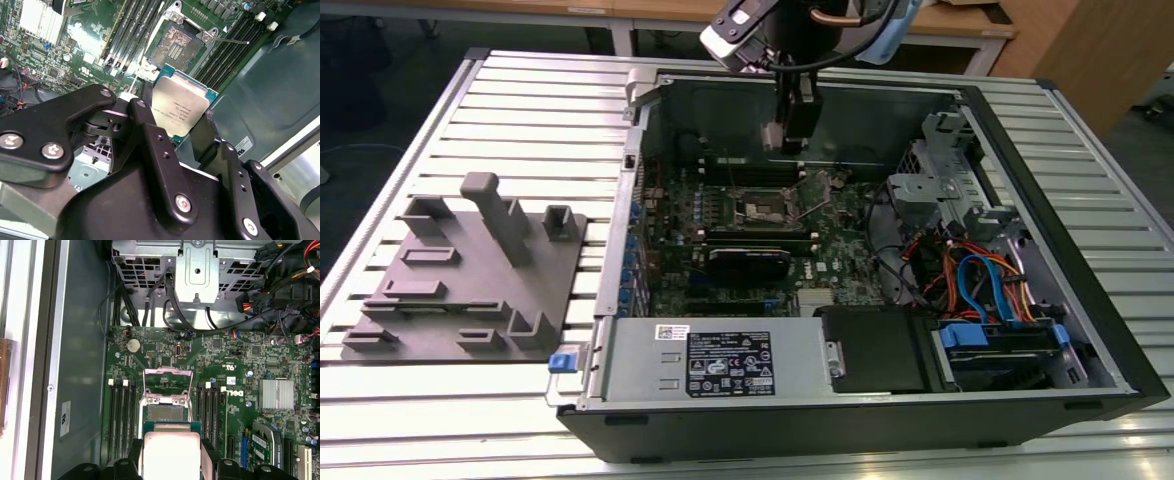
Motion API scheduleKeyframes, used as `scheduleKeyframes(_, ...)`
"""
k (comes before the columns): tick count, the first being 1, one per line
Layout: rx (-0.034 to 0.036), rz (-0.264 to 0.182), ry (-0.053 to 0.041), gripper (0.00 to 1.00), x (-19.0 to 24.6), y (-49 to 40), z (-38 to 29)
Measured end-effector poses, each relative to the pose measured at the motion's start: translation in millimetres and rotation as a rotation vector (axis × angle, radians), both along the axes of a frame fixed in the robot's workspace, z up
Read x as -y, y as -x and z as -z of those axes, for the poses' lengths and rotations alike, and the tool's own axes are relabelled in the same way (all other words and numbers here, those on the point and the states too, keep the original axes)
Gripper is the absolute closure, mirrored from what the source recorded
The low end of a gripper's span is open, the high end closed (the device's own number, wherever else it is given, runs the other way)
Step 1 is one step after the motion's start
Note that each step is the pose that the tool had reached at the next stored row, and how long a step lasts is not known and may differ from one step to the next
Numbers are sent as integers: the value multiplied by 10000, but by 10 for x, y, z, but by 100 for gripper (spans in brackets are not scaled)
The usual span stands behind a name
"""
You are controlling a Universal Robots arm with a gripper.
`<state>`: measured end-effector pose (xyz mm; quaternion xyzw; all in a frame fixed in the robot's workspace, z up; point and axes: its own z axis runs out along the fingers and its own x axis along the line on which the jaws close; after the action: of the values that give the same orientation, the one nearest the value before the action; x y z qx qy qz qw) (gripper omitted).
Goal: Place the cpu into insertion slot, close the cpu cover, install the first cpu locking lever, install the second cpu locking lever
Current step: 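Place the cpu into insertion slot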
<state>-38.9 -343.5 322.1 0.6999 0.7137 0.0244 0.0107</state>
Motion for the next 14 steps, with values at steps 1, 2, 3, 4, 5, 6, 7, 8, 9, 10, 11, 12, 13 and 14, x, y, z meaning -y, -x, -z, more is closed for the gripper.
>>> scheduleKeyframes(1, 0, -1, 1, 46, 3, 0, 1)
scheduleKeyframes(2, 0, -2, 0, 46, 6, 0, 3)
scheduleKeyframes(3, 0, -1, 1, 46, 7, 0, 5)
scheduleKeyframes(4, -1, 0, 2, 46, 8, 0, 5)
scheduleKeyframes(5, 0, -1, 2, 46, 9, 0, 7)
scheduleKeyframes(6, 0, -1, 2, 46, 9, 0, 9)
scheduleKeyframes(7, -1, 0, 1, 46, 9, 0, 9)
scheduleKeyframes(8, 0, -1, 1, 46, 10, 0, 9)
scheduleKeyframes(9, 0, -1, 1, 46, 9, 0, 10)
scheduleKeyframes(10, 0, -1, 1, 46, 10, 0, 10)
scheduleKeyframes(11, 0, -1, 1, 46, 10, 0, 10)
scheduleKeyframes(12, 0, -1, 1, 46, 9, 0, 10)
scheduleKeyframes(13, 0, 0, 1, 46, 10, 0, 10)
scheduleKeyframes(14, 0, -1, 1, 46, 10, 0, 10)
